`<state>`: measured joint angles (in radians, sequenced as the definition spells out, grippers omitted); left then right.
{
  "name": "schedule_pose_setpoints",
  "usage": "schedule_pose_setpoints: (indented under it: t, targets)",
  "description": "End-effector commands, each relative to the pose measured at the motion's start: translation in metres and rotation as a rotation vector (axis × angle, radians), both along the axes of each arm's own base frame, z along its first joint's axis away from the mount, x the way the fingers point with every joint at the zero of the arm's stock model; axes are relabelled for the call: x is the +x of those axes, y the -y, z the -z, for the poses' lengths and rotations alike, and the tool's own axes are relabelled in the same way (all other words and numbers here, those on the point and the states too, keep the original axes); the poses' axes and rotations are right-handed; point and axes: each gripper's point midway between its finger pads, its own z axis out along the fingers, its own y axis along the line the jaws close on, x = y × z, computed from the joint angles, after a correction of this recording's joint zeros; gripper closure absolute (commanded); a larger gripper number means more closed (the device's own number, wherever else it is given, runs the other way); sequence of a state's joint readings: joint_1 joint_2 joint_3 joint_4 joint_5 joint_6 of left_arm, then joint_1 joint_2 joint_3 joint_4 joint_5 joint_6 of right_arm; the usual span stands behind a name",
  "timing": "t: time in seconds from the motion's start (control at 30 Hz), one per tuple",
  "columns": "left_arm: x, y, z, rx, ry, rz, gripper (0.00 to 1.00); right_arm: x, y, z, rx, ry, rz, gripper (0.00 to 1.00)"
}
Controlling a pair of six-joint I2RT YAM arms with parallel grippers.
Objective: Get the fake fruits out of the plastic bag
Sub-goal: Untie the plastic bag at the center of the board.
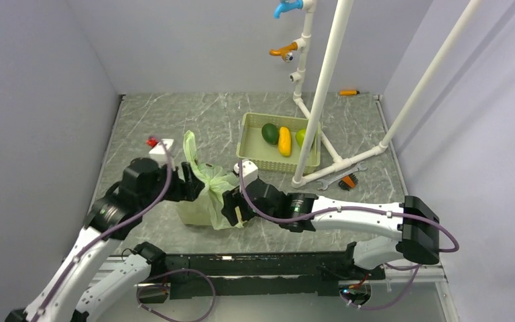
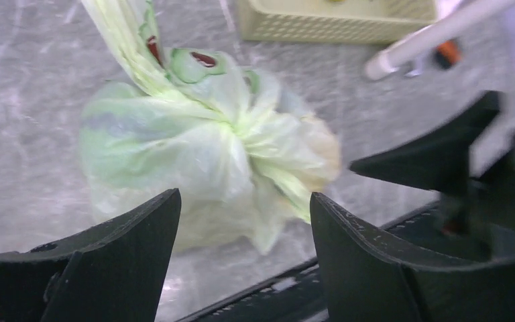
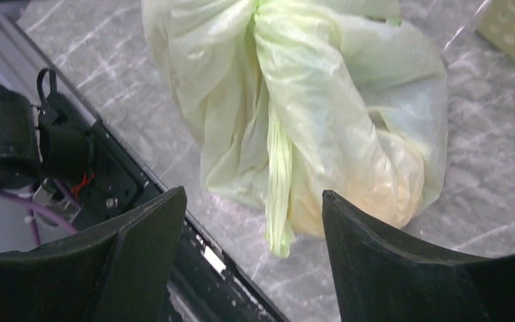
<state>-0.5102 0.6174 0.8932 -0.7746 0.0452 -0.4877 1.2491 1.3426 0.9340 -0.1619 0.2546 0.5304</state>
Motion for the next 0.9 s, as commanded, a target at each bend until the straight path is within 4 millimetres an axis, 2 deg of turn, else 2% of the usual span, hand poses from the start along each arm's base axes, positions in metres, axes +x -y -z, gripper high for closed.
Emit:
schedule_pose_setpoints:
  t: [0.0, 0.1, 0.23, 0.33, 0.5, 0.6, 0.73, 0.87]
  targets:
    - [0.035, -0.015, 0.025, 0.304, 0.026, 0.033, 0.24, 0.026, -0.019, -0.031, 0.098, 0.129, 0.056, 0.25]
    - [0.045, -0.006, 0.046, 0.356, 0.011, 0.105, 0.25, 0.035, -0.019, -0.032, 0.122, 0.142, 0.079, 0.26]
    - [0.048, 0.0, 0.065, 0.358, 0.013, 0.142, 0.28, 0.047, -0.016, -0.031, 0.162, 0.113, 0.094, 0.27]
    - [0.049, -0.003, 0.065, 0.372, 0.018, 0.125, 0.31, 0.052, -0.016, -0.029, 0.162, 0.111, 0.095, 0.28]
    - [0.047, 0.002, 0.07, 0.357, 0.021, 0.16, 0.35, 0.06, -0.022, -0.024, 0.141, 0.116, 0.1, 0.29]
    - [0.045, 0.005, 0.075, 0.362, -0.002, 0.186, 0.46, 0.066, -0.031, -0.023, 0.107, 0.133, 0.101, 0.33]
    - [0.042, 0.005, 0.08, 0.368, -0.023, 0.199, 0.67, 0.076, -0.034, -0.007, 0.042, 0.138, 0.139, 0.37]
    - [0.041, 0.007, 0.08, 0.359, -0.019, 0.208, 0.87, 0.078, -0.041, -0.004, 0.04, 0.131, 0.137, 0.4]
